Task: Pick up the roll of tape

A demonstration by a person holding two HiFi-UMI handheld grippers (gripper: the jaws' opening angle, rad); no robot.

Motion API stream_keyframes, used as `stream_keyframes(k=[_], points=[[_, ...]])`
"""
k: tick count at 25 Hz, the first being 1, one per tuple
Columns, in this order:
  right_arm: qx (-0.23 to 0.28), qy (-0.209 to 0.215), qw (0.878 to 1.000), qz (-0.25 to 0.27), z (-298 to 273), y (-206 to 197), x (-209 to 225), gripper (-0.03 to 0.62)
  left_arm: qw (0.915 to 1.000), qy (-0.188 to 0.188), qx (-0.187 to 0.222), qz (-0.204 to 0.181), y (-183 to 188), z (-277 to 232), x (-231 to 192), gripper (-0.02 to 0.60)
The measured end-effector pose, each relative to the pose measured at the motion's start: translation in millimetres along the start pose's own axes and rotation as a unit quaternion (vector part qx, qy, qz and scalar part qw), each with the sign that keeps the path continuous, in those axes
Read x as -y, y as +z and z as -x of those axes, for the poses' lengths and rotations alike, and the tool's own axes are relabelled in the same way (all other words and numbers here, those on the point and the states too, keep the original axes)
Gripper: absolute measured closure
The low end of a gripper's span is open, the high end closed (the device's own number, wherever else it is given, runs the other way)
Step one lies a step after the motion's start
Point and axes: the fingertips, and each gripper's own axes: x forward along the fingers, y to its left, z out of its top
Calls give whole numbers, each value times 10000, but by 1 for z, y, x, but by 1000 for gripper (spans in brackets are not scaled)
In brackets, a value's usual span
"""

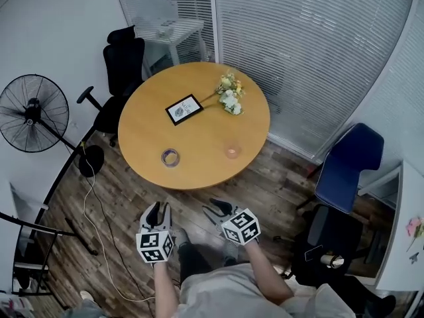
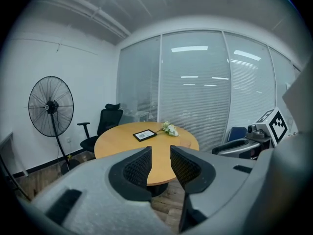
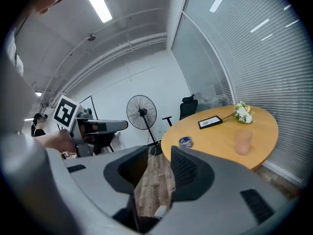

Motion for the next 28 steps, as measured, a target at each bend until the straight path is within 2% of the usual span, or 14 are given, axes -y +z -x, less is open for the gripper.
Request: stream_keyframes(k=[6, 12, 16, 23, 28], points=[[32, -365, 9993, -55, -29, 16, 34, 464, 9991, -409, 82, -105, 16, -49, -15, 467], [184, -769, 9965, -261, -78, 49, 63, 464, 9955, -907, 170, -208, 52, -115, -49, 468], [102, -999, 9942, -384, -112, 59, 81, 464, 9928, -1172, 197, -144, 70, -160, -72, 468], [35, -1331, 9893, -599, -170, 71, 107, 464, 9862, -1645, 43, -195, 83, -223, -104, 468], [57, -1510, 9855, -766, -206, 70, 118, 464, 9817, -1860, -107, -399, 80, -254, -128, 468]])
